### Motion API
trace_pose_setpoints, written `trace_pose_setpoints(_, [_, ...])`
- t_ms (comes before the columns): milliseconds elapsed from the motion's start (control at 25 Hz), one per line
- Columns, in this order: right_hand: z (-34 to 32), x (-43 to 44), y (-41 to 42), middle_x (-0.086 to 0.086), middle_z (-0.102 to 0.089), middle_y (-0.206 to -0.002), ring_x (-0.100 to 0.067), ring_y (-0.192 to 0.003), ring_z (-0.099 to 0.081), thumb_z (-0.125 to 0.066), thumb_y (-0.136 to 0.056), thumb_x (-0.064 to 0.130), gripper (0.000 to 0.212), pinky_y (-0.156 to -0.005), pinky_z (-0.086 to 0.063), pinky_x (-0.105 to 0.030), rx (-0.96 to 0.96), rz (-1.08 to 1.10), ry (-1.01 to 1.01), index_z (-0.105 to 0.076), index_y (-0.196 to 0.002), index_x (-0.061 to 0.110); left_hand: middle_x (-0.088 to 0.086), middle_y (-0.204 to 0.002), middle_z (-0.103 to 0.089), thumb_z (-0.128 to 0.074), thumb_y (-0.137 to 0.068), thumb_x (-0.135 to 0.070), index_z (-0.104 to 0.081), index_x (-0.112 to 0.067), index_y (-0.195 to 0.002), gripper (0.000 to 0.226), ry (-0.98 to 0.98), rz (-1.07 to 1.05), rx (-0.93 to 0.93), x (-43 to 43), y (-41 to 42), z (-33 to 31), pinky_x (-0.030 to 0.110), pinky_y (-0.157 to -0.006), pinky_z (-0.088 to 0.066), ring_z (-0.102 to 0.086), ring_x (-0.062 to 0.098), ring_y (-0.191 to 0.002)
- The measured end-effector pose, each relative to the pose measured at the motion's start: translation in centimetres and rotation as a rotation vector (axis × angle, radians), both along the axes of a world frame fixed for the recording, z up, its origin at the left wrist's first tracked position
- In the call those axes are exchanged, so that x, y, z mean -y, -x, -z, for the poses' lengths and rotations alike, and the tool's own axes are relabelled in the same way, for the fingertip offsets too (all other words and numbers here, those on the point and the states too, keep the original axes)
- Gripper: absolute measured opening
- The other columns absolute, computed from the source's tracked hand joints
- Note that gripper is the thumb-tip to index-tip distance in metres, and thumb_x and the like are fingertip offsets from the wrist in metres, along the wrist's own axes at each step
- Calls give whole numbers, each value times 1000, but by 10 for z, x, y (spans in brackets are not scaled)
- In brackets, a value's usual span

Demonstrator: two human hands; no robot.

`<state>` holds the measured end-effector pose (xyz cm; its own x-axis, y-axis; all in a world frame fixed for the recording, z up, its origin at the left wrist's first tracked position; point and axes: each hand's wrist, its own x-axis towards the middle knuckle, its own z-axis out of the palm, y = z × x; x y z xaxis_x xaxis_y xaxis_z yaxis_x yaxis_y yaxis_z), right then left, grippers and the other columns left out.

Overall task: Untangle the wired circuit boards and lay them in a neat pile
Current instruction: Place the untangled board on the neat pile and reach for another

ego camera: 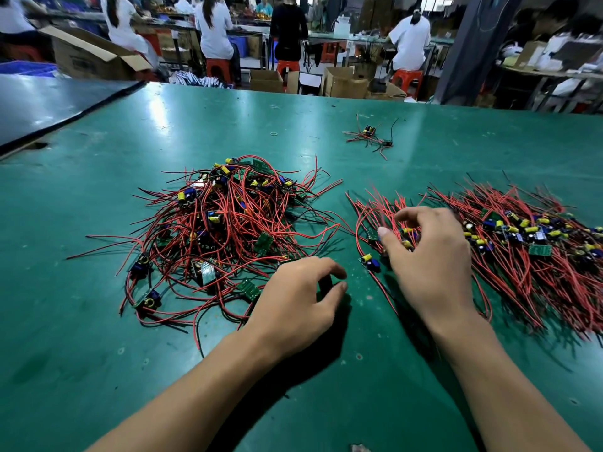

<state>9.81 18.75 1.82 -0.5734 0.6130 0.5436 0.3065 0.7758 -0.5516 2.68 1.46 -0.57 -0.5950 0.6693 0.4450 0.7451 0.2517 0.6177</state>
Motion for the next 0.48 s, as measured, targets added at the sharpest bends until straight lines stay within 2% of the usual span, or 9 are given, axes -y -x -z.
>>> trace_pose_setpoints(120, [4, 17, 5, 0, -63, -95, -19, -89, -60, -74, -89, 25, 12, -86, -51, -41, 9, -254, -65, -71, -97, 16, -5, -89, -63, -64, -85, -26, -68, -20, -103, 20, 33, -192, -9, 3, 7, -1, 32, -78, -49, -59, 18, -82])
trace_pose_setpoints(200, [11, 22, 7, 0, -64, -97, -19, -91, -62, -72, -90, 30, 16, -86, -52, -40, 154, -359, -63, -72, -99, 17, -2, -96, -57, -60, -81, -21, -66, -21, -108, 28, 46, -286, -8, 7, 10, -5, 39, -75, -51, -60, 25, -82])
trace_pose_setpoints(320, [20, 16, 7, 0, -61, -112, -21, -106, -60, -68, -91, 41, 34, -95, -49, -40, 381, -285, -3, -70, -117, 19, 0, -108, -55, -57, -79, -12, -62, -22, -115, 38, 140, -363, -5, 10, 11, -9, 44, -74, -52, -61, 32, -83])
trace_pose_setpoints(480, [20, 8, 7, -1, -61, -119, -20, -114, -58, -65, -93, 40, 36, -100, -47, -40, 383, -204, 22, -70, -120, 16, 1, -113, -54, -51, -81, -8, -58, -20, -115, 37, 252, -344, -10, 10, 9, -12, 47, -75, -51, -60, 37, -90])
